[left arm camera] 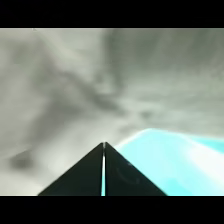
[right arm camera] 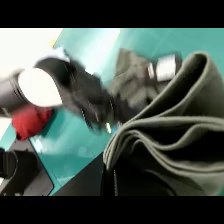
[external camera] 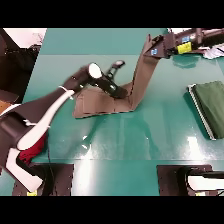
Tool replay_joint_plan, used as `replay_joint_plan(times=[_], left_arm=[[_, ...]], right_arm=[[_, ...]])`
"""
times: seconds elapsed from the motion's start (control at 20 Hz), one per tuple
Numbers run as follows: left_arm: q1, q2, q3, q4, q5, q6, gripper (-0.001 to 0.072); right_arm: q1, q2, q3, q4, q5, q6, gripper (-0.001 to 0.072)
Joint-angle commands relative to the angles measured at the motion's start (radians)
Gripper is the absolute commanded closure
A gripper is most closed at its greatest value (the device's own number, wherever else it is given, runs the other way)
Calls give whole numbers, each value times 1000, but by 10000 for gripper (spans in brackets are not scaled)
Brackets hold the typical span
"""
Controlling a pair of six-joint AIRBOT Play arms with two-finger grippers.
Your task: Fold the shirts.
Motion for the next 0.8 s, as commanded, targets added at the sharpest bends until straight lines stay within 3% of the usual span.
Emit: replay_joint_plan(times=[0.0,0.15,0.35,0.45,0.5,0.6,0.65,0.75], left_arm=[[139,130,1,149,-69,1,677],[311,254,1,174,-101,2,676],[511,391,1,174,-106,2,676],[582,438,1,173,-116,1,676],[608,452,1,173,-125,1,676],[636,461,1,172,-160,1,676],[636,461,1,174,-179,3,676],[636,461,1,168,-204,9,676]], right_arm=[[88,-14,7,3,-53,-24,697],[211,-66,7,5,-121,-35,696],[403,-205,7,153,-290,-154,695],[489,-286,7,156,-400,-203,688],[520,-322,7,160,-457,-222,604],[564,-377,7,161,-546,-241,201],[570,-388,7,161,-551,-241,154],[543,-377,7,153,-472,-240,161]])
